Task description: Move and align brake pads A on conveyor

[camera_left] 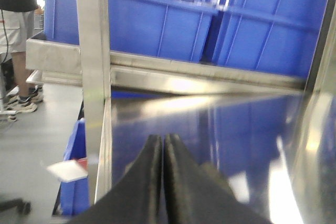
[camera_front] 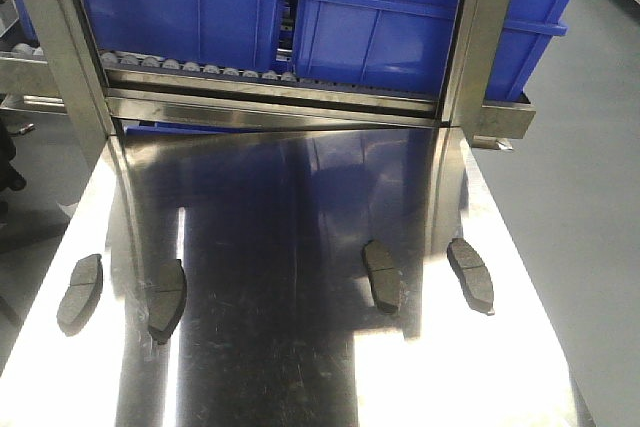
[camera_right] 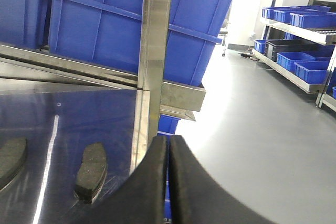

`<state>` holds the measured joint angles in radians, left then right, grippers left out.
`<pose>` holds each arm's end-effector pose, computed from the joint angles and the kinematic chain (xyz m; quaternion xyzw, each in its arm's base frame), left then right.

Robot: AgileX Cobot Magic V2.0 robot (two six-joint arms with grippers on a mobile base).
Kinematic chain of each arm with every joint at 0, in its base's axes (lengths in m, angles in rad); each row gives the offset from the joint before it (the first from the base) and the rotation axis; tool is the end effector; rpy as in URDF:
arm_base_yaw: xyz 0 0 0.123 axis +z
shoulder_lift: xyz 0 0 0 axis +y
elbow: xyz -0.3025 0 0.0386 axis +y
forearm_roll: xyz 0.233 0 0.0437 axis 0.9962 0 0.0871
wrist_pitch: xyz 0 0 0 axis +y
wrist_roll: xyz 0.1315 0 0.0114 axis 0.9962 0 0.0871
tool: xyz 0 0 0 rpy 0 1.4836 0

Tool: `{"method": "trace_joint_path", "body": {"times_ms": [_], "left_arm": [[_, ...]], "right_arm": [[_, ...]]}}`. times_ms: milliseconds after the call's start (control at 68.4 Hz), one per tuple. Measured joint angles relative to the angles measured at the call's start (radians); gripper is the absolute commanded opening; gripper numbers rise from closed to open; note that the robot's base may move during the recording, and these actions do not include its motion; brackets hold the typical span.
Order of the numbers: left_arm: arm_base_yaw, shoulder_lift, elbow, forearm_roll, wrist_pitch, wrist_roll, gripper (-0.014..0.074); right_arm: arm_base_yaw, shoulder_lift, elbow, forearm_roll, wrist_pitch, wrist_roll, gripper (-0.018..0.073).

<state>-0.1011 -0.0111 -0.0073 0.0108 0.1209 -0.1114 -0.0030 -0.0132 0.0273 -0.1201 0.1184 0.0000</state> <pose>0.0609 -0.0060 0.2041 -0.0003 0.7125 -0.0702 0.6982 0.0624 -0.0021 0.1921 -0.0371 0.7217 -0.0473 0.6896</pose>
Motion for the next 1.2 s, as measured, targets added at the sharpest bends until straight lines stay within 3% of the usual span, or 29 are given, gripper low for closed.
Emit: {"method": "trace_joint_path", "body": {"times_ms": [176, 366, 483, 571, 775, 907, 1200], "left_arm": [[0.0, 0.021, -0.142, 0.046, 0.029, -0.003, -0.0006], [0.0, 0.246, -0.308, 0.145, 0.219, -0.003, -0.0006], [0.0, 0.418, -0.387, 0.159, 0.324, -0.004, -0.0006], [0.0, 0.544, -0.449, 0.13, 0.426, -0.004, -0.0006], [0.0, 0.769, -0.561, -0.03, 0.624, -0.004, -0.0006], [0.0, 0.833, -0.569, -0.072, 0.626, -0.004, -0.0006], [0.0, 0.849, -0.57, -0.058, 0.614, -0.004, 0.0036]], "right_arm": [[0.0, 0.0, 0.0, 0.0, 0.0, 0.0, -0.0008], [0.0, 0.0, 0.0, 0.0, 0.0, 0.0, -0.0008], [0.0, 0.0, 0.0, 0.0, 0.0, 0.0, -0.0008], [0.0, 0.0, 0.0, 0.0, 0.0, 0.0, -0.0008], [0.0, 0.0, 0.0, 0.0, 0.0, 0.0, -0.0008], [0.0, 0.0, 0.0, 0.0, 0.0, 0.0, -0.0008], [0.0, 0.0, 0.0, 0.0, 0.0, 0.0, -0.0008]]}}
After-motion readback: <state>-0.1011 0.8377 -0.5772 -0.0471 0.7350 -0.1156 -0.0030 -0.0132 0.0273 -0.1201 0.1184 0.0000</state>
